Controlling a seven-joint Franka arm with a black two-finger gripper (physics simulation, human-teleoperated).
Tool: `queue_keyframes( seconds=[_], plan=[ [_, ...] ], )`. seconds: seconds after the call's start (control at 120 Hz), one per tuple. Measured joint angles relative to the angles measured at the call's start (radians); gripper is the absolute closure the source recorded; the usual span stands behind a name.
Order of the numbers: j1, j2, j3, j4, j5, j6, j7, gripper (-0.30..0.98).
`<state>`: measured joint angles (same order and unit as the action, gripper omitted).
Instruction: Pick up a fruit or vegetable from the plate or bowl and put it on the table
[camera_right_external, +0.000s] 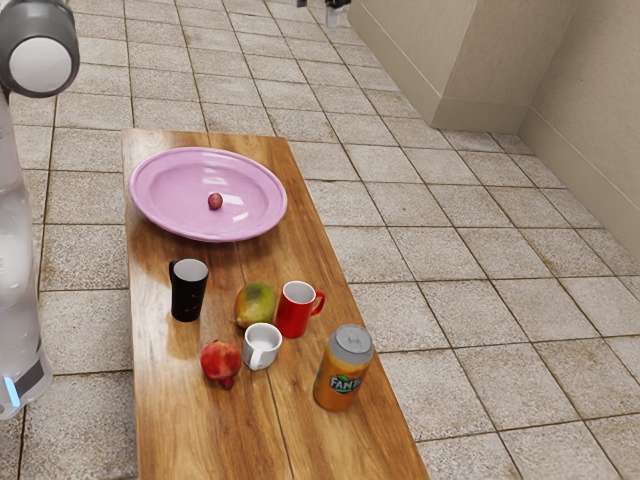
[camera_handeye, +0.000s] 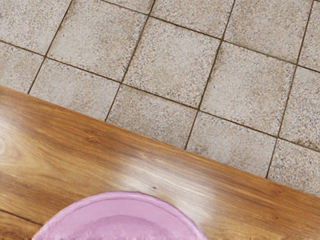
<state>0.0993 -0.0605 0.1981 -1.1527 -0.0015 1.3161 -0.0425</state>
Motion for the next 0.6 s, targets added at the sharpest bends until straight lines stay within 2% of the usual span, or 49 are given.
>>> queue_keyframes(
  seconds=[0.133,0.192,0.333,0.4,0.6],
  plan=[
    [-0.013,-0.002,-0.042,-0.001,0.011,-0.036,0.004,0.02],
    [-0.002,0.012,-0.089,-0.002,0.022,-0.046,0.012,0.02],
    [-0.065,0.026,-0.134,-0.010,0.035,-0.069,0.032,0.02],
    [-0.087,-0.076,-0.139,-0.207,0.039,-0.038,0.042,0.02],
    [0.008,-0.437,-0.138,-0.778,0.043,0.209,0.066,0.02]
  ],
)
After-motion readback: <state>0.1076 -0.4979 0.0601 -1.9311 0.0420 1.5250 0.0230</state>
